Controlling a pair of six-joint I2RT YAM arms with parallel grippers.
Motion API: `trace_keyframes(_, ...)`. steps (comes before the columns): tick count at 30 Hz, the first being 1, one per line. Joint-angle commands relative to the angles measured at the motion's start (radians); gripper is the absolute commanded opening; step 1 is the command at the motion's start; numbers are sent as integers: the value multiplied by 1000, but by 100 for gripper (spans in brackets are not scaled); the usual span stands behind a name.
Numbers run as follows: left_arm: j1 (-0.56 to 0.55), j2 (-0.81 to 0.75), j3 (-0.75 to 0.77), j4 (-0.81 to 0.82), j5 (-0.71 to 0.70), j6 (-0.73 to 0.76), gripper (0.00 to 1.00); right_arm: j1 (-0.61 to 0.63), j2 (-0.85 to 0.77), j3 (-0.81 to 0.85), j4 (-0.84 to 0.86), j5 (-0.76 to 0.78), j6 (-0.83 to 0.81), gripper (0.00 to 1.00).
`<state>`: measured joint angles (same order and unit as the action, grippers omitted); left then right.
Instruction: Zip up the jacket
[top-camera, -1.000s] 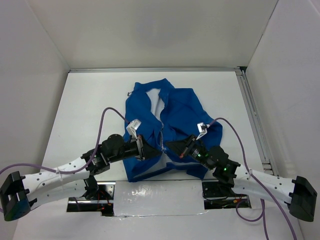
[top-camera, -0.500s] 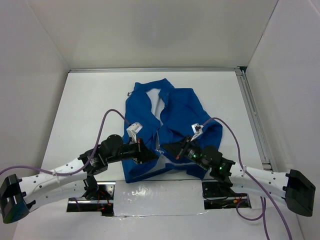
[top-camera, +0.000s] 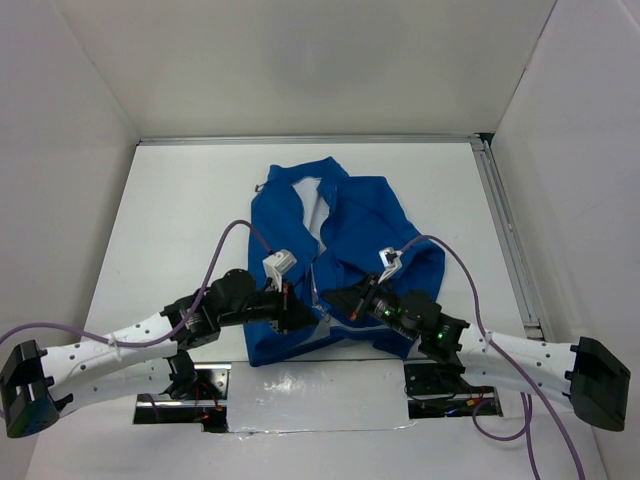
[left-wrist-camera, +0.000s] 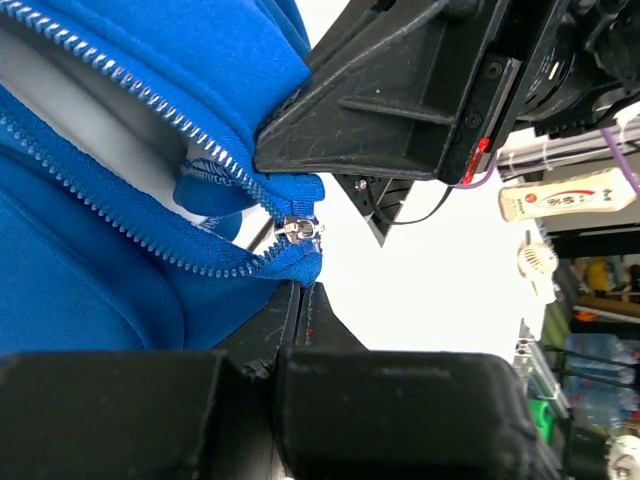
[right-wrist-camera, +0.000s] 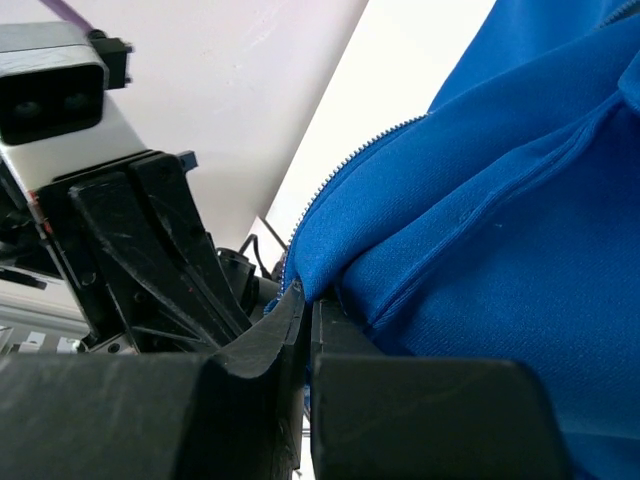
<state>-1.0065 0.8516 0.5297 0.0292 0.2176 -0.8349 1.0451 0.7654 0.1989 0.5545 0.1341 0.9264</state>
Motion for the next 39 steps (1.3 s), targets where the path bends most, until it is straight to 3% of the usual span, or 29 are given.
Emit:
trace_keyframes(1, -58, -5, 42, -46, 141, 45, 0, -17, -21, 62, -8, 136, -3, 0)
trace_keyframes(12, -79, 76, 62, -51, 204, 63, 0, -71, -80, 100, -123, 193, 3, 0)
trace_keyframes(28, -138, 60, 10, -147, 256, 53, 0, -341, -5, 112, -37, -33, 66, 0)
trace_keyframes(30, -136, 49, -2, -172, 238, 22, 0, -347, -17, 119, -59, -65, 49, 0)
trace_keyframes(33, -138, 56, 16, -192, 100, -18, 0, -341, -32, 164, -168, -129, -23, 0)
trace_keyframes(37, -123, 177, 152, -201, -26, -39, 0, -300, -61, 201, -362, -129, -102, 0)
trace_keyframes(39, -83, 230, 199, -192, -14, -35, 0, -281, -78, 208, -412, -120, -123, 8)
